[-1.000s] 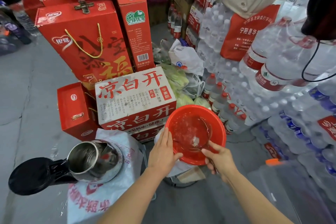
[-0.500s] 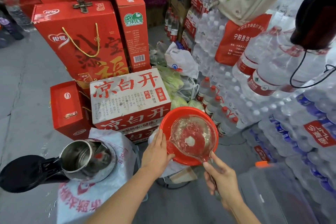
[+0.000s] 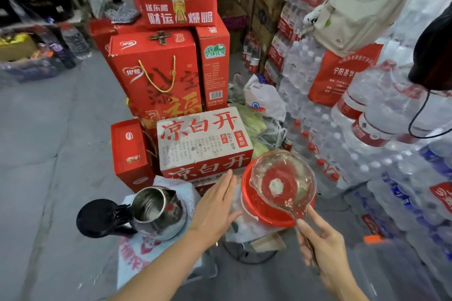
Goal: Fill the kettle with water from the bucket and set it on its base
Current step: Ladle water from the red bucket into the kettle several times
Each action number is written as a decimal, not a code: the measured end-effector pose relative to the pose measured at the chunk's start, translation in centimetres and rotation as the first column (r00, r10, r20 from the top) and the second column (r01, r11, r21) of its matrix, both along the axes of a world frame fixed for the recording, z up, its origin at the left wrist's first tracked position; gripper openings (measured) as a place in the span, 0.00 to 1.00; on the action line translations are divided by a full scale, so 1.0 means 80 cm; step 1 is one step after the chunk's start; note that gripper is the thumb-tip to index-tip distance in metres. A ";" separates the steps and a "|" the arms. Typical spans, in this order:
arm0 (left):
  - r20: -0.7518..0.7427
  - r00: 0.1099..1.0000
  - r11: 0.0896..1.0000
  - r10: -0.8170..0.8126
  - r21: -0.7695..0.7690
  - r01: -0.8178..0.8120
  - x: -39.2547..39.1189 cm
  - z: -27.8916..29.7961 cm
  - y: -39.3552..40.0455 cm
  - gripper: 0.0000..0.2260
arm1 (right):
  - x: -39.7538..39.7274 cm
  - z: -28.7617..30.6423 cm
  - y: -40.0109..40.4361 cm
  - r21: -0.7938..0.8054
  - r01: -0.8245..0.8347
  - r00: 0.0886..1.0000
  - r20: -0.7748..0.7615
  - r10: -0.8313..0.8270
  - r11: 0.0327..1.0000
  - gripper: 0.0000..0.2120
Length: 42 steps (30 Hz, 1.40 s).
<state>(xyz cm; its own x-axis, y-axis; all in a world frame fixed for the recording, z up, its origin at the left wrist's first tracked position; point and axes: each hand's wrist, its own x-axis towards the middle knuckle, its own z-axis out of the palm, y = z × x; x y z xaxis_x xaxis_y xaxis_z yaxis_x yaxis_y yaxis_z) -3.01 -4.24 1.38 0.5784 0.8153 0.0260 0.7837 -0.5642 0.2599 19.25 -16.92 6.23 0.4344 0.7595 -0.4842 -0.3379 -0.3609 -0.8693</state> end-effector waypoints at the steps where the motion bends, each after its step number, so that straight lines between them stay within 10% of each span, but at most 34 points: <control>1: -0.013 1.000 1.000 0.016 0.023 -0.016 -0.015 0.007 -0.002 0.36 | -0.009 0.006 0.000 0.004 -0.011 1.000 0.001 0.011 1.000 0.30; 19: -0.282 0.876 0.915 0.392 0.024 -0.402 -0.335 0.032 -0.037 0.48 | -0.242 0.023 0.007 0.053 -0.262 0.964 -0.033 0.264 0.964 0.28; 42: -0.164 0.893 0.876 0.419 -0.186 -0.445 -0.360 0.036 -0.009 0.39 | -0.296 0.005 0.042 -0.055 -0.229 0.939 0.252 0.235 0.972 0.30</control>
